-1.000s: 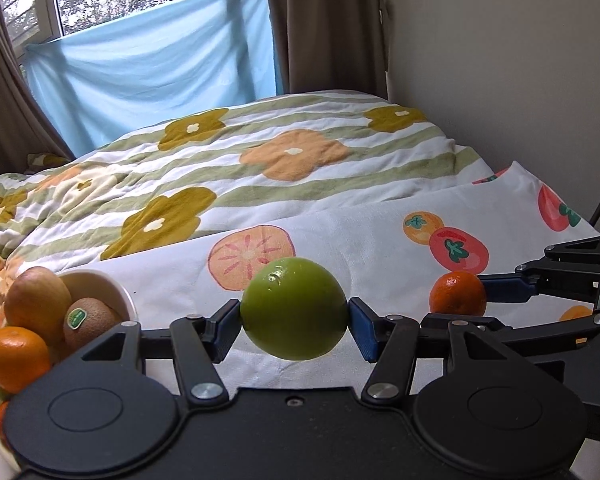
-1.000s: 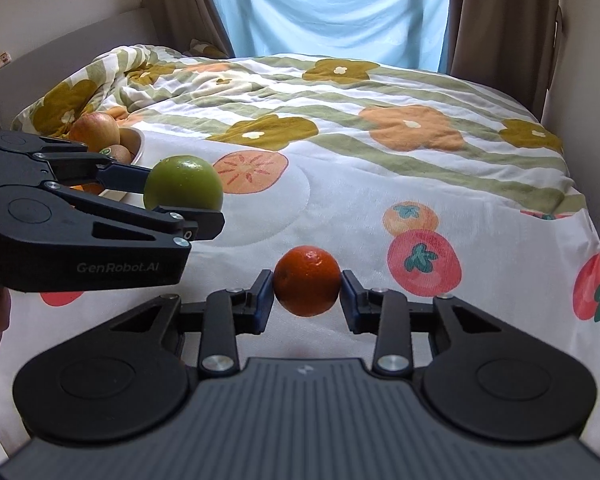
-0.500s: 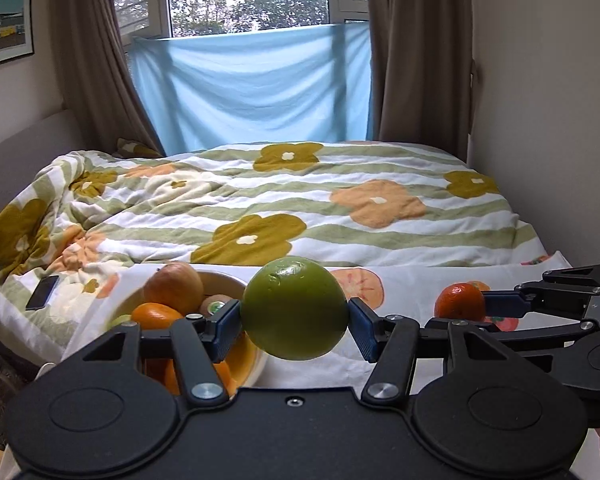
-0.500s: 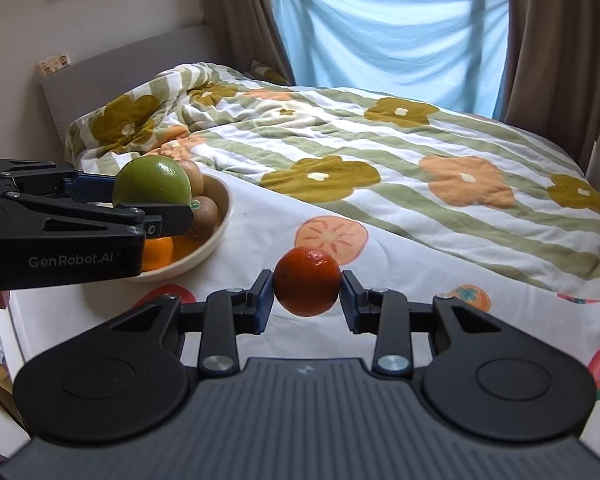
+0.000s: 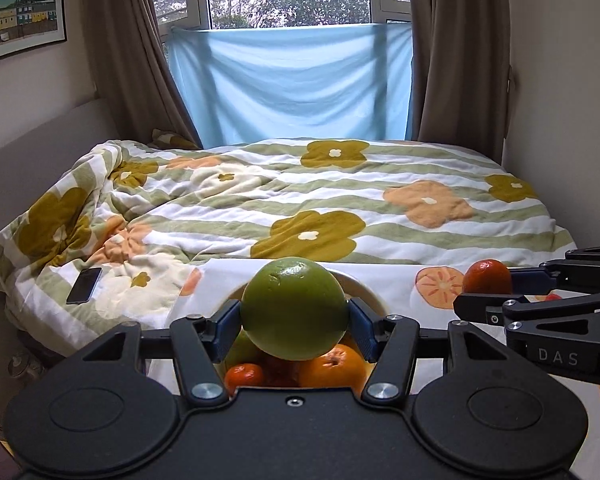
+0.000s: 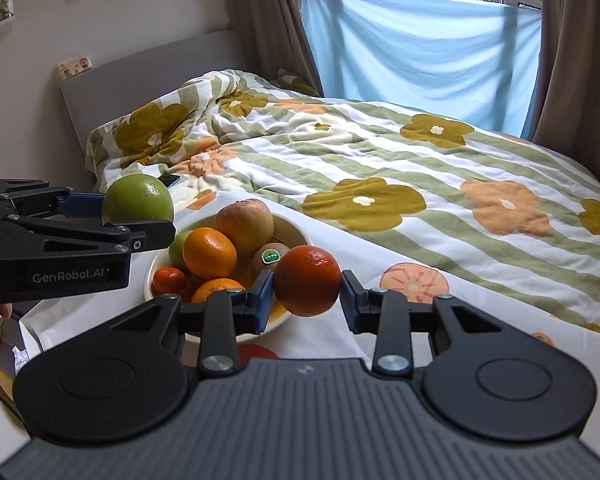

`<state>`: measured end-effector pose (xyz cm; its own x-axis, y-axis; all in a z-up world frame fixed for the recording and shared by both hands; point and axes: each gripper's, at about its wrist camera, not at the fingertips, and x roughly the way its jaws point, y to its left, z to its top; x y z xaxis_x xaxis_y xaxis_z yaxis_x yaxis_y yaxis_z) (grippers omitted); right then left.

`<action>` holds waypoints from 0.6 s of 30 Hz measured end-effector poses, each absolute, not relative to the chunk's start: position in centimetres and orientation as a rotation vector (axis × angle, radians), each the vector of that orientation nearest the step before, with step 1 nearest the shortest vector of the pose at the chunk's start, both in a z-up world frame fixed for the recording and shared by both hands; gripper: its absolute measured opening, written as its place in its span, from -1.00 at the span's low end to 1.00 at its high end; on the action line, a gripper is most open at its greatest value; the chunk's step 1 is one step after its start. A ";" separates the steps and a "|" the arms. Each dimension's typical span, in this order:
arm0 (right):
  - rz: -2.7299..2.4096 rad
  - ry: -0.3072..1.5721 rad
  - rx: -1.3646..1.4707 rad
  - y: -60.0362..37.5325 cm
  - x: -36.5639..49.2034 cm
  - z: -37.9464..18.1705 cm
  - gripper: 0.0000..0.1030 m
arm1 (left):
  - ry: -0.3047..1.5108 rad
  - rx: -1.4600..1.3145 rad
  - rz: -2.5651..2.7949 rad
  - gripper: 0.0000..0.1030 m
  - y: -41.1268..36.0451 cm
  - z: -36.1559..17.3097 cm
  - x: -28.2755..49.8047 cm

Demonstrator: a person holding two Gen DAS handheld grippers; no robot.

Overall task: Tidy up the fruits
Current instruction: 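Carry the green apple and tangerine with both tools over the bowl, then open both tools to release the green apple and tangerine into the bowl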

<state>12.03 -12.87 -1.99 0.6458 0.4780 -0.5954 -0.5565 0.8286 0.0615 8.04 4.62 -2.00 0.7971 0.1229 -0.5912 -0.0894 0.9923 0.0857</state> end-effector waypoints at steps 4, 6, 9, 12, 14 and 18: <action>0.567 0.667 -0.128 -10.1 12.5 -3.1 -0.02 | 0.674 0.073 0.084 0.21 6.8 -3.7 8.4; 0.555 0.684 -0.126 -9.0 12.8 -3.8 -0.02 | 0.696 0.085 0.058 0.21 7.5 -5.0 8.6; 0.539 0.711 -0.129 -7.8 13.1 -5.0 -0.02 | 0.723 0.098 0.023 0.21 8.0 -6.5 8.9; 0.528 0.730 -0.140 -6.9 13.4 -5.8 -0.02 | 0.743 0.111 -0.011 0.21 8.2 -7.7 9.0; 0.519 0.738 -0.143 -6.6 13.5 -6.2 -0.02 | 0.752 0.118 -0.028 0.21 8.2 -8.3 9.0; 0.496 0.750 -0.139 -6.4 14.0 -6.7 -0.02 | 0.769 0.131 -0.054 0.21 8.1 -9.2 9.2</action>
